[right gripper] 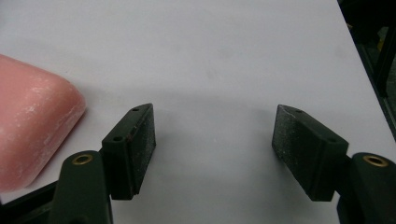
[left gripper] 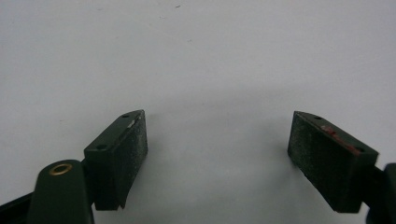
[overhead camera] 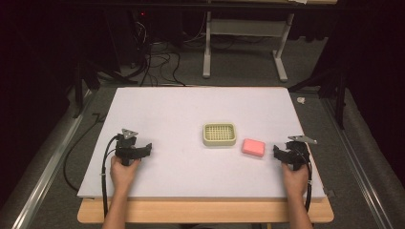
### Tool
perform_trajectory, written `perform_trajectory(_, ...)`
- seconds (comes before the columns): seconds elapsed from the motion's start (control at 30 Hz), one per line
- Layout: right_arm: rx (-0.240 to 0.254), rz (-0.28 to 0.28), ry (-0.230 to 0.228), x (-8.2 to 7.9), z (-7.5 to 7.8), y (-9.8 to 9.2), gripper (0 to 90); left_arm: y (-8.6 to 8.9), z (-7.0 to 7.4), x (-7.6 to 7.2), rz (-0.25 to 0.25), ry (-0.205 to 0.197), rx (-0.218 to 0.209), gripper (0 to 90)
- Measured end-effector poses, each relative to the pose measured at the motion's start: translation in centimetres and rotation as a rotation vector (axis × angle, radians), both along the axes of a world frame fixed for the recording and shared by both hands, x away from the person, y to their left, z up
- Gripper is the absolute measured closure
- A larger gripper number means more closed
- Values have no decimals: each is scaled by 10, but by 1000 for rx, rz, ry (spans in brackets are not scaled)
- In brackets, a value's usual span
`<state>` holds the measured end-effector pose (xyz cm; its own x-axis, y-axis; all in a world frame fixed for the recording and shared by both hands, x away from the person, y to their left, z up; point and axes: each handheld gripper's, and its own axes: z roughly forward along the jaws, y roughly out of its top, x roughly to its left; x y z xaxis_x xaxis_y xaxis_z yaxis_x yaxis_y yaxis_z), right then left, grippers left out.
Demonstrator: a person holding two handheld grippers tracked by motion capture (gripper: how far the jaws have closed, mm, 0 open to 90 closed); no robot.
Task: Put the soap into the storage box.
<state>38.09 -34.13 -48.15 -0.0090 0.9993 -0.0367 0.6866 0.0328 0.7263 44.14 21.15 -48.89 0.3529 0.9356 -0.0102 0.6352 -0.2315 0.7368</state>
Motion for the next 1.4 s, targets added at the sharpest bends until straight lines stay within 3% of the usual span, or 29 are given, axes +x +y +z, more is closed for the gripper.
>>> perform_trajectory(0.33,13,3,5,1,0,-1,304,0,0,0,1,1,-1,206)
perform_trajectory(0.63,18,19,26,3,0,-2,171,0,0,0,1,1,-1,206)
perform_trajectory(0.8,25,12,35,0,2,0,171,0,0,0,2,1,-1,206)
perform_trajectory(1.13,49,65,-28,-25,13,17,175,0,0,0,2,2,-1,207)
perform_trajectory(1.4,40,140,-57,-43,22,44,206,0,0,0,2,1,-1,206)
